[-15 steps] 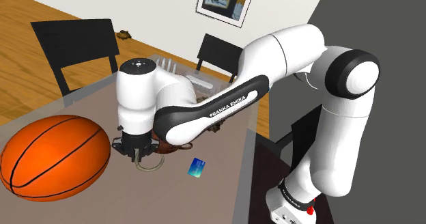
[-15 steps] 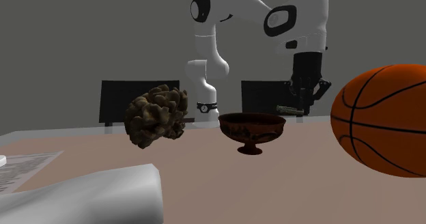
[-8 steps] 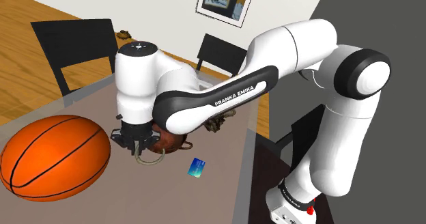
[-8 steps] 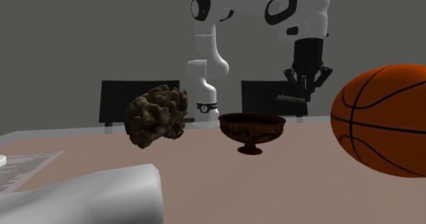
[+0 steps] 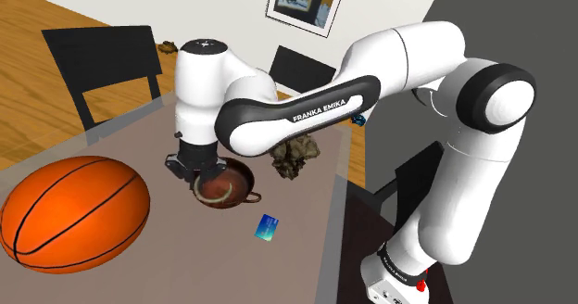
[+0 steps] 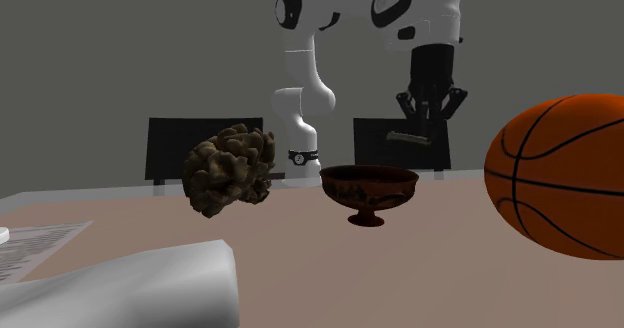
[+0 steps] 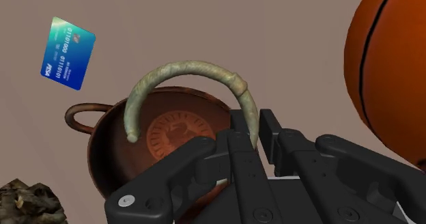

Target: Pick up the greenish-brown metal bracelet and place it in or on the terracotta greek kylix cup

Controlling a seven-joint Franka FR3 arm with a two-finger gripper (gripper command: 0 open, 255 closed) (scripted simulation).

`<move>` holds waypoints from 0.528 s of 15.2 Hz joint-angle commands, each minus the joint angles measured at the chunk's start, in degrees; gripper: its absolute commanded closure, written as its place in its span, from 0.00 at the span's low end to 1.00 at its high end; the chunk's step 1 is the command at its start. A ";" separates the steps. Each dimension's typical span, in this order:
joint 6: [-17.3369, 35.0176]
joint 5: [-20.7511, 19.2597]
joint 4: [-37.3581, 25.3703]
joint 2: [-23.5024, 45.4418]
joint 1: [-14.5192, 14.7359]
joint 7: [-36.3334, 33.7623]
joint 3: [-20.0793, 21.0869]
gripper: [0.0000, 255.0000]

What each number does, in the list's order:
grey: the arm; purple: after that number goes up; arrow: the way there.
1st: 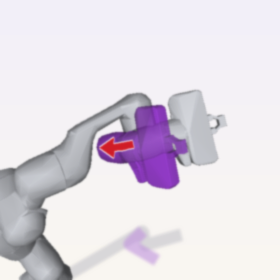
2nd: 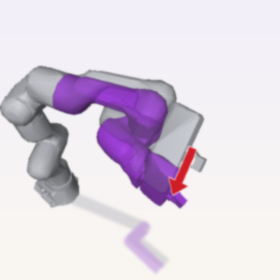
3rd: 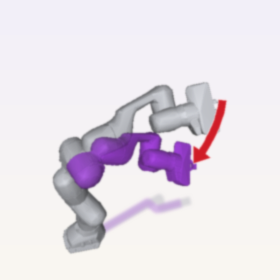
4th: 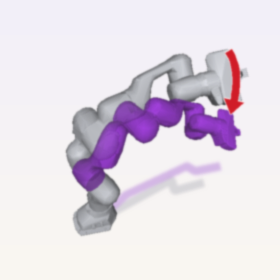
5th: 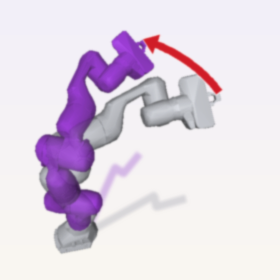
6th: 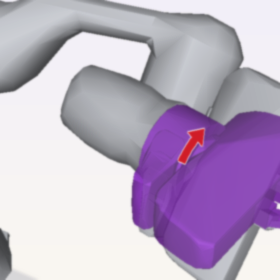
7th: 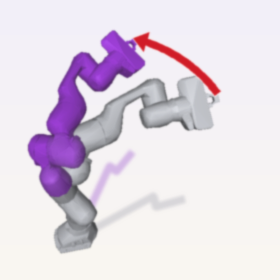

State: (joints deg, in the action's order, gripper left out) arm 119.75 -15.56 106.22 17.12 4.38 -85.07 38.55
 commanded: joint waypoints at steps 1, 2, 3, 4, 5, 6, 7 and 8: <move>0.30 0.53 0.36 -0.46 -2.02 2.89 -0.67 1.00; 0.47 0.73 0.50 -0.61 -2.96 4.24 -1.02 1.00; 0.60 0.90 0.58 -0.71 -3.87 5.58 -1.39 1.00; 0.72 1.05 0.58 -0.75 -4.76 6.90 -1.78 1.00; 0.80 1.15 0.51 -0.73 -5.63 8.20 -2.16 1.00; 0.88 1.27 0.25 -0.58 -7.00 10.28 -2.80 1.00; 1.52 0.97 0.63 -0.23 -6.92 10.06 -2.91 1.00; 2.16 0.67 0.99 0.13 -6.83 9.84 -3.03 1.00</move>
State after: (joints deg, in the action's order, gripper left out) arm 121.52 -14.58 107.23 16.76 -2.37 -75.43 35.73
